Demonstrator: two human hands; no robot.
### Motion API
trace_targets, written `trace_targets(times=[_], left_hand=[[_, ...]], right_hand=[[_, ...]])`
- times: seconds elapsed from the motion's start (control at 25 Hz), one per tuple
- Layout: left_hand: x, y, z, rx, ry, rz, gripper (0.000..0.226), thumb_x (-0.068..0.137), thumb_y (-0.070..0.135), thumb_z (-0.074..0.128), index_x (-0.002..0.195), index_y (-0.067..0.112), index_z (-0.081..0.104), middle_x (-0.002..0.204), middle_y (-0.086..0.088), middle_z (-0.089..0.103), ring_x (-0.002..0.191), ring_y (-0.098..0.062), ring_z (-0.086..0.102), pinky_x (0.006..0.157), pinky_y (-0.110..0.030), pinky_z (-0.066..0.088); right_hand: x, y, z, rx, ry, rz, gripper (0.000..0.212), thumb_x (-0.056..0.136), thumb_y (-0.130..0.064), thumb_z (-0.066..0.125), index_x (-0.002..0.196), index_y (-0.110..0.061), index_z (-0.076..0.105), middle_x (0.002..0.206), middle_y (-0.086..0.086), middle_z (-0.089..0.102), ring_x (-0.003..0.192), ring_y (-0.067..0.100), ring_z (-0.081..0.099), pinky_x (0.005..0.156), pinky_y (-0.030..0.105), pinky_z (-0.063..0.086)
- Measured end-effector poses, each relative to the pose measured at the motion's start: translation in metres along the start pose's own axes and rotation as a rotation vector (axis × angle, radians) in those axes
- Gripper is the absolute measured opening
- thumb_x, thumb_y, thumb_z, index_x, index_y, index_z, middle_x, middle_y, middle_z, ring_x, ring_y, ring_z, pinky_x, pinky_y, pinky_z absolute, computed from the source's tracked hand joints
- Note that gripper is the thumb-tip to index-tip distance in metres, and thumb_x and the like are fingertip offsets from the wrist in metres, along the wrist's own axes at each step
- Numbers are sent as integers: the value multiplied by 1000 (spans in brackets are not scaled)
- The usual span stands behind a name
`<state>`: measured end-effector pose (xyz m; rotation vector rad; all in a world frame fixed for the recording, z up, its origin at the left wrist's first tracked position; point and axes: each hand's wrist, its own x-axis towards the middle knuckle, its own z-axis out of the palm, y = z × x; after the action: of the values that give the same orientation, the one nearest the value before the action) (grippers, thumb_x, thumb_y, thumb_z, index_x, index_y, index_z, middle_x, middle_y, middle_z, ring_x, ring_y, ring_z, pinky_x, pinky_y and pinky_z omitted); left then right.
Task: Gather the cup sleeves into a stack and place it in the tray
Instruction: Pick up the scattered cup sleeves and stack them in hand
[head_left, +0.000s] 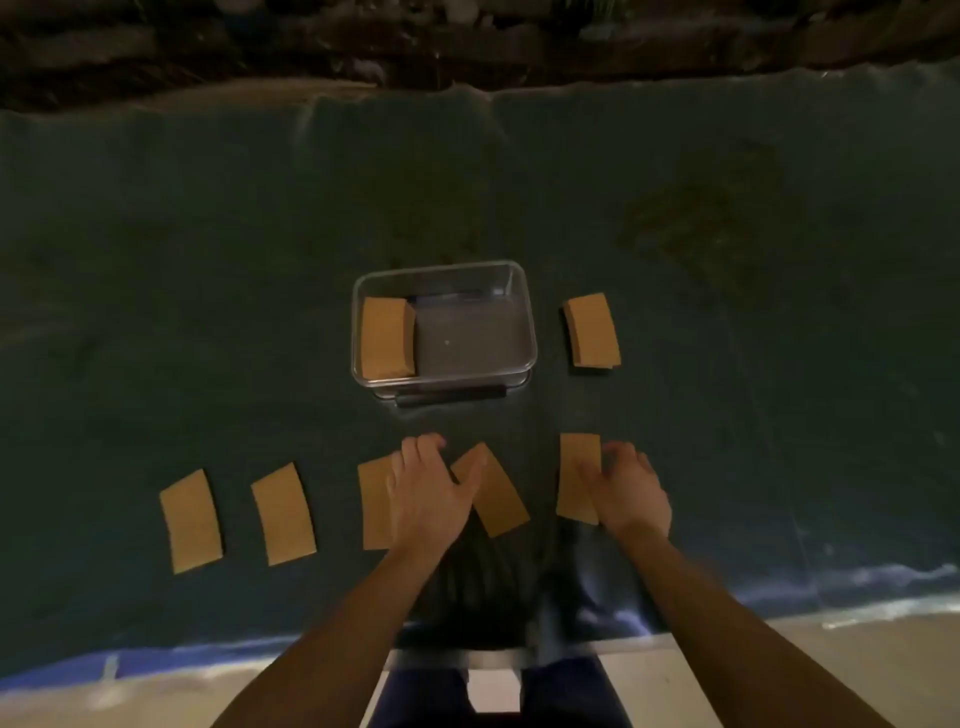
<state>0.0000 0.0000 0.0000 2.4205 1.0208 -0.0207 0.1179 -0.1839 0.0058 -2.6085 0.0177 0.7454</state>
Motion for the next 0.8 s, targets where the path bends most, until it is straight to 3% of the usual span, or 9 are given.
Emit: trace_targets(times=[0.12, 0.24, 0.44, 0.56, 0.64, 0.8], left_hand=[[2, 3, 24, -126, -67, -204, 59, 83, 59, 63, 116, 11, 53, 115, -7, 56, 110, -28, 55, 94, -43, 48], [2, 10, 41, -142, -206, -445, 77, 78, 66, 64, 126, 7, 46, 127, -13, 52, 119, -33, 53, 100, -48, 46], [7, 26, 59, -63, -242, -593, 91, 74, 67, 67, 135, 7, 36, 137, -14, 43, 128, -34, 46, 103, -48, 39], [2, 38, 66, -60, -231, -649, 90, 72, 60, 74, 135, 9, 33, 137, -12, 39, 129, -33, 42, 103, -48, 39], [4, 38, 67, -91, -239, -671, 89, 73, 55, 76, 135, 10, 31, 138, -13, 38, 129, -33, 41, 103, -48, 38], [9, 37, 63, -181, -240, -729, 76, 78, 42, 75, 134, 12, 31, 136, -15, 40, 127, -35, 44, 102, -48, 39]], right_hand=[[9, -1, 15, 5, 17, 107, 52, 92, -48, 54, 129, -12, 50, 133, 13, 49, 118, 38, 53, 91, 46, 45], [14, -5, 26, 1, 10, 167, 65, 86, -51, 62, 133, -9, 44, 135, 14, 45, 123, 40, 49, 93, 50, 45], [21, -7, 38, -110, 13, 196, 76, 82, -50, 71, 134, -7, 38, 134, 14, 44, 124, 40, 49, 96, 57, 46], [23, -10, 44, -27, 33, 191, 67, 84, -40, 73, 129, -6, 37, 133, 16, 49, 123, 40, 52, 94, 55, 47], [21, -12, 42, 54, 33, 175, 56, 87, -31, 70, 125, -8, 37, 127, 16, 55, 118, 40, 56, 84, 46, 46], [18, -19, 37, 236, -19, 109, 26, 92, -22, 63, 105, -11, 43, 93, 8, 58, 98, 38, 64, 72, 35, 42]])
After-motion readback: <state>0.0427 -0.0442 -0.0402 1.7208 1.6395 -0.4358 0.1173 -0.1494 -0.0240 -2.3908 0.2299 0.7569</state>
